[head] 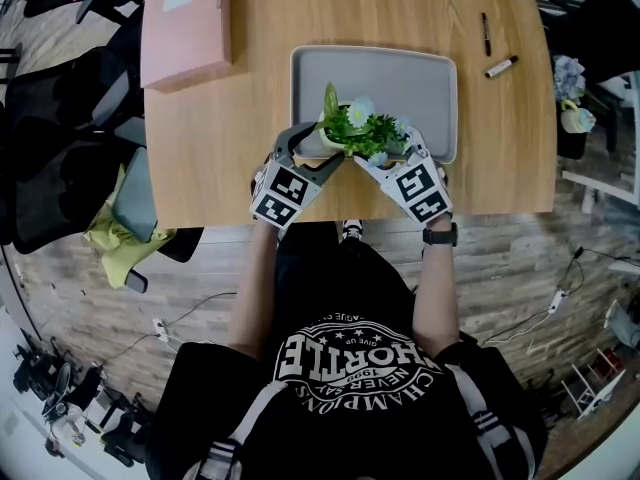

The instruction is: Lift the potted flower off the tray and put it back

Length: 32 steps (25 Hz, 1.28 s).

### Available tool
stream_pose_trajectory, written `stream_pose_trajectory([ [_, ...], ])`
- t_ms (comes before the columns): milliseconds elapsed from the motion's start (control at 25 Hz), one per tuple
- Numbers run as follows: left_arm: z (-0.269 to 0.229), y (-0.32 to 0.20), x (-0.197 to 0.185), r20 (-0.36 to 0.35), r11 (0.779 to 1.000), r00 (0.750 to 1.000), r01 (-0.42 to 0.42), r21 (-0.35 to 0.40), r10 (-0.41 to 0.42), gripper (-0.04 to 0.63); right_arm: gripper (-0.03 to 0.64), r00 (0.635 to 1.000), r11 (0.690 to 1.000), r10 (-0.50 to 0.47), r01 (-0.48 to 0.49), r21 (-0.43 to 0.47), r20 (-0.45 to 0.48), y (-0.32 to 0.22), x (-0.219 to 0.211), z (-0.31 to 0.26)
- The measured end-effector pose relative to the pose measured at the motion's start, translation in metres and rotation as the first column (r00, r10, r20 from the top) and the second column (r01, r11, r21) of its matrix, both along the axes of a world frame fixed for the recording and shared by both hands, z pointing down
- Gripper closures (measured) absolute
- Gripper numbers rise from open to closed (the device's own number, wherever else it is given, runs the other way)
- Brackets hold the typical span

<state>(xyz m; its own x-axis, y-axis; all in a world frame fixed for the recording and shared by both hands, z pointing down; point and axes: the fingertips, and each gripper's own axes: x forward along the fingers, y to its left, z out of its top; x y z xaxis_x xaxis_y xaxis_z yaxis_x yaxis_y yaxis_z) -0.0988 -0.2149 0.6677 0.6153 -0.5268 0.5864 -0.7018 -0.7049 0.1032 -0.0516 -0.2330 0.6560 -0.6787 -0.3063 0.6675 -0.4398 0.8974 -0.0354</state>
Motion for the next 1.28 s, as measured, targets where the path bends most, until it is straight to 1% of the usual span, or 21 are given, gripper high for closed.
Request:
stream_pose_trajectory([
  [480, 0.023, 0.001, 0.001, 0.027, 0.999, 0.999, 0.034, -0.004, -0.034, 0.285, 0.265, 0.999, 1.000, 0.012, -0.012, -0.010, -0.040, 0.001, 0.000, 0.024],
  [600, 0.026, 0.002, 0.000, 0.029, 0.999, 0.999, 0.039, 0.008, -0.040, 0.285, 0.267, 0.999, 1.000, 0.023, -0.024, -0.012, -0.038, 0.002, 0.000, 0.027],
  [840, 0.035, 0.007, 0.001, 0.032, 0.998, 0.998, 0.060, 0.000, -0.060, 0.290, 0.265, 0.997, 0.997, 0.071, -0.072, -0.028, -0.017, 0.006, 0.000, 0.032],
  [920, 0.038, 0.009, 0.000, 0.024, 0.998, 0.997, 0.070, -0.008, -0.070, 0.290, 0.265, 0.995, 0.994, 0.100, -0.100, -0.035, 0.004, 0.007, 0.000, 0.033],
  [1040, 0.035, 0.009, -0.004, -0.011, 0.994, 0.994, 0.105, -0.018, -0.105, 0.288, 0.275, 0.989, 0.988, 0.147, -0.145, -0.056, 0.033, 0.009, 0.003, 0.033],
  [1280, 0.019, 0.008, -0.018, -0.050, 0.986, 0.985, 0.165, -0.004, -0.165, 0.288, 0.299, 0.978, 0.978, 0.207, -0.206, -0.032, 0.014, 0.008, 0.020, 0.029],
])
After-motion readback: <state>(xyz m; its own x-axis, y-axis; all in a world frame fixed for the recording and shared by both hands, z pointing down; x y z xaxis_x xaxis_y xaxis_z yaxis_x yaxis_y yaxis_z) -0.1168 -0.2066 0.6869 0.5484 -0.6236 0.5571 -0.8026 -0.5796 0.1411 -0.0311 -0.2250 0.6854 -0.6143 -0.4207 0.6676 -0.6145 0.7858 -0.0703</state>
